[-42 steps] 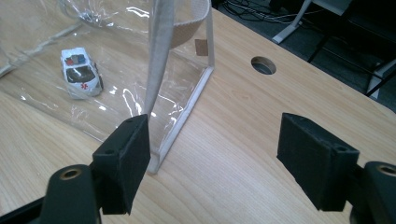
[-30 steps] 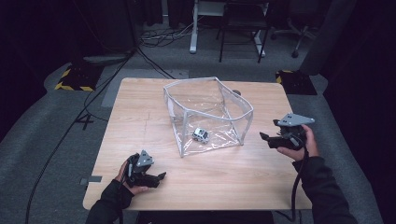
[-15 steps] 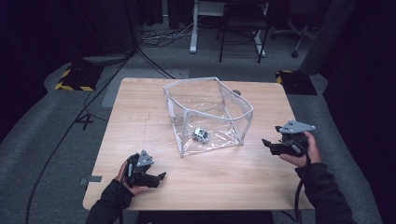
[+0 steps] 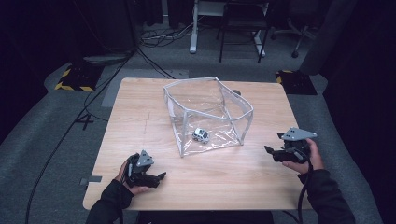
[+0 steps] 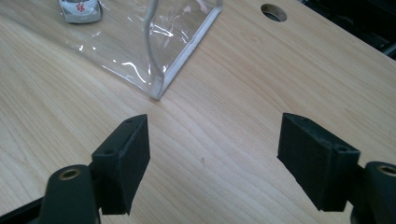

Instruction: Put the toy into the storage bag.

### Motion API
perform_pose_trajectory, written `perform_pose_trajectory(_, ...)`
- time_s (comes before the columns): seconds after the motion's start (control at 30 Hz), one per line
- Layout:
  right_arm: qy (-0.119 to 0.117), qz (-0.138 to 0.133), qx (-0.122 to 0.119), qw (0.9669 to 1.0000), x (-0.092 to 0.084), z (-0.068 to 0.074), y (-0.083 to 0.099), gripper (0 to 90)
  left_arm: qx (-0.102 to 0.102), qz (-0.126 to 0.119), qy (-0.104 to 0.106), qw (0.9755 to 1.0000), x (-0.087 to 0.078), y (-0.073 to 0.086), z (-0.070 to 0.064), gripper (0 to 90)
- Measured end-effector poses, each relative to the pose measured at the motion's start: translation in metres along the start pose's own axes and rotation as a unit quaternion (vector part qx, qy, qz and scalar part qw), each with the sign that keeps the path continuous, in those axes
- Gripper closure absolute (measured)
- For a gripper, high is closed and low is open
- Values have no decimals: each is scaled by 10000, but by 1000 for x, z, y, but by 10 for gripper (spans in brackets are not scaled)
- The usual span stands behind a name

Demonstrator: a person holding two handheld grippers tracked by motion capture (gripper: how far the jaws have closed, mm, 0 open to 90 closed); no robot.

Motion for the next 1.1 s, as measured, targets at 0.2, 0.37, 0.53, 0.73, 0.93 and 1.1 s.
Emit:
perform_pose_trajectory(0.2,-39,96,-27,9999,3,2,11,254,-3,2,0,10000,0,0,0,151)
perform_pose_trajectory(0.37,-89,124,-79,9999,2,3,19,253,1,0,-6,10000,0,0,0,151)
perform_pose_trajectory(0.53,-190,129,-149,9996,5,6,30,246,12,2,-12,10000,0,0,0,151)
perform_pose_trajectory(0.73,-254,213,-145,9993,8,9,42,243,20,1,-23,10000,0,0,0,151)
perform_pose_trajectory(0.93,-289,236,-95,9993,9,10,55,241,8,0,-11,10000,0,0,0,151)
perform_pose_trajectory(1.1,-354,304,34,9989,10,10,67,241,20,1,-24,10000,0,0,0,151)
Point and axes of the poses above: each handheld gripper's, and its own axes: x roughly forward along the jaws, y roughly out of its underside, z roughly to its left, the point moved 4 cm from there along x, roughly forward along the jaws, and after that the axes turned 11 degrees about z, right-handed, at the moved point
